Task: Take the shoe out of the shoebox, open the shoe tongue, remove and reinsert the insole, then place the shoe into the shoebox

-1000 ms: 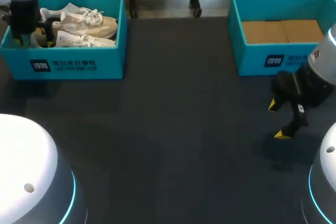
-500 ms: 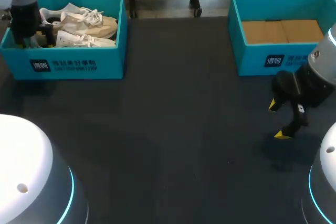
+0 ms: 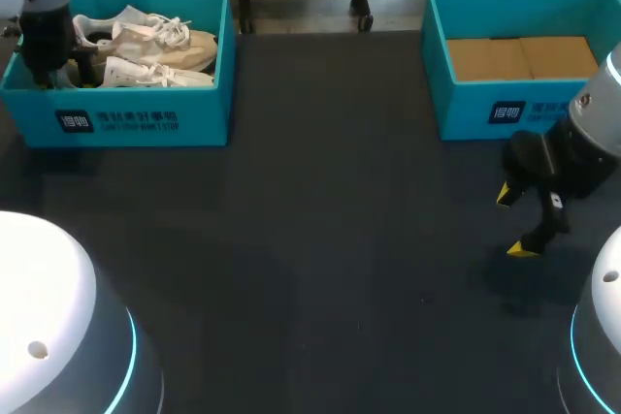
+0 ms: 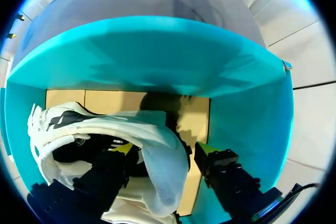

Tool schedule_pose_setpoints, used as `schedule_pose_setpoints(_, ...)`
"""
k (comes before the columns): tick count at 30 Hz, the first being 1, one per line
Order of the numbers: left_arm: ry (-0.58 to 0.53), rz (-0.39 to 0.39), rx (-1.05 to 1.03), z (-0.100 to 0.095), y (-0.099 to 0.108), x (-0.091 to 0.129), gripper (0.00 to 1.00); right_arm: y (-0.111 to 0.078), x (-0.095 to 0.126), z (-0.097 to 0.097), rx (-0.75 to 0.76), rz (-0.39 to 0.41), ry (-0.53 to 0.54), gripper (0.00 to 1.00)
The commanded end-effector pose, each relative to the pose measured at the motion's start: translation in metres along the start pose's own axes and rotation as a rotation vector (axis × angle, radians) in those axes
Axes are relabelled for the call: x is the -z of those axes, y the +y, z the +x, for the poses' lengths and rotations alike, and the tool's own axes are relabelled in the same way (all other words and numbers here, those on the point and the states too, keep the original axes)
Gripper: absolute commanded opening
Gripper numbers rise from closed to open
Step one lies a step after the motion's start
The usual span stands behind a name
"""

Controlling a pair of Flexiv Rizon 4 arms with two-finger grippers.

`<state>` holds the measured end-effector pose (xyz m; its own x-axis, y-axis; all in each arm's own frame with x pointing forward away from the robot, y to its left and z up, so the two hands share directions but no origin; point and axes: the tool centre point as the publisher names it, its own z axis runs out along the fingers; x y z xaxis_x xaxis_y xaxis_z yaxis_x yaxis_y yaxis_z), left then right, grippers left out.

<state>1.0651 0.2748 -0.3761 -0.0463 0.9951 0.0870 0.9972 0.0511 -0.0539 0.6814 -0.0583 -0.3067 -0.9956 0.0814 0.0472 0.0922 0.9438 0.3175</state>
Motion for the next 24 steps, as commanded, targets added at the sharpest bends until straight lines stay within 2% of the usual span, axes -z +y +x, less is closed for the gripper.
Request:
schedule_pose_setpoints(1, 0.002, 0.006, -0.001, 0.000, 0.004, -0.003, 0.58, 0.000, -0.001, 0.001, 0.000, 0.002, -0.002, 1.00)
schedule_pose_setpoints(5, 0.011, 0.016, -0.007, 0.001, 0.004, -0.007, 0.58, 0.000, -0.001, 0.001, 0.000, 0.002, -0.002, 1.00)
schedule_pose_setpoints(7, 0.013, 0.018, -0.009, 0.001, 0.004, -0.008, 0.49, 0.000, -0.001, 0.001, 0.000, 0.002, -0.002, 1.00)
schedule_pose_setpoints(8, 0.014, 0.019, -0.010, 0.001, 0.004, -0.009, 0.40, 0.000, -0.001, 0.001, 0.000, 0.002, -0.002, 1.00)
schedule_pose_setpoints(9, 0.015, 0.021, -0.010, 0.001, 0.004, -0.009, 0.23, 0.000, -0.001, 0.001, 0.000, 0.002, -0.002, 1.00)
schedule_pose_setpoints(10, 0.018, 0.023, -0.010, 0.001, 0.005, -0.010, 0.00, 0.000, -0.001, 0.001, 0.000, 0.002, -0.002, 1.00)
schedule_pose_setpoints(17, 0.021, 0.024, -0.013, 0.005, 0.003, -0.010, 0.00, 0.000, -0.001, 0.001, 0.000, 0.002, -0.002, 1.00)
schedule_pose_setpoints(24, 0.020, 0.012, -0.002, 0.015, 0.003, 0.001, 0.00, 0.000, -0.001, 0.001, 0.000, 0.002, -0.002, 1.00)
